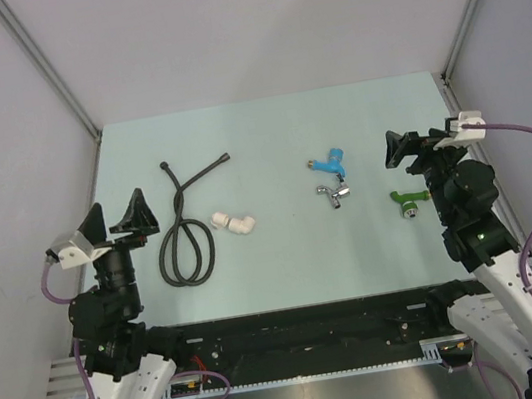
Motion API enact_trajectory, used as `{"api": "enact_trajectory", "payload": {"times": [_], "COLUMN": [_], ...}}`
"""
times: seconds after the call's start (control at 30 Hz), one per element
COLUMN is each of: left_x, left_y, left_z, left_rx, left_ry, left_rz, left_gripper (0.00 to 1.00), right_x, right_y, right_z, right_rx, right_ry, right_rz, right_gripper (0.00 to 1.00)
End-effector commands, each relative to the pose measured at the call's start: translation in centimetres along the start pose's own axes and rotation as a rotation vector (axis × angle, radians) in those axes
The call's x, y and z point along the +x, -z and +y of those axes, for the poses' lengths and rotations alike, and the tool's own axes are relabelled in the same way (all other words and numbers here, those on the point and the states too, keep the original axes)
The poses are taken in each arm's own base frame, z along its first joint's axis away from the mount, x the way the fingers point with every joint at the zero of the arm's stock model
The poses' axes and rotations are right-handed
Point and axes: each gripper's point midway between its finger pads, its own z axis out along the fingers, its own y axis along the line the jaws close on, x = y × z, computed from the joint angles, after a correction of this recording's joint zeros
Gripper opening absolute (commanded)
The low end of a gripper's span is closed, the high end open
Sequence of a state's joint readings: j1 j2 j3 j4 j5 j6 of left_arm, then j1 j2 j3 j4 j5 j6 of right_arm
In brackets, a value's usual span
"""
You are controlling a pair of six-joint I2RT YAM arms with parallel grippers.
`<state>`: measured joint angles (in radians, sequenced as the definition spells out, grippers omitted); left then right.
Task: Install the water faucets
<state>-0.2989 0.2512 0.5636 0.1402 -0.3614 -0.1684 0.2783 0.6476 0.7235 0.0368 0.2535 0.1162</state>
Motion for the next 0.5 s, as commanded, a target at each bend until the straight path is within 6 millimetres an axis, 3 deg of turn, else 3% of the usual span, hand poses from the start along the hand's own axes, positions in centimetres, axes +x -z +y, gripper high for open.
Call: {"api": "enact_trajectory", "payload": {"times": [0.0, 0.27, 0.47], "left_x": [0.3, 2.0, 3.4], "left_y": [-0.2, 0.1, 0.8], "left_z": [-0.4, 0.1, 0.8], "left_rx": [0.017, 0.003, -0.015], "left_ry": [0.009, -0.018, -0.047], "left_rz": [0.008, 0.059, 0.108], "left_gripper": [1.00, 1.00, 1.00], "right_x": [0.3, 3.7, 7.9], "right_y": [-0.7, -2.9, -5.4], "right_z": [-0.6, 2.4, 3.1], "right_rx": [0.048, -0.085, -0.083], "right_ry": [-0.041, -0.059, -0.067], "right_rz": [0.003, 0.126, 0.332], "right_gripper": [1.00, 1.00, 1.00]}}
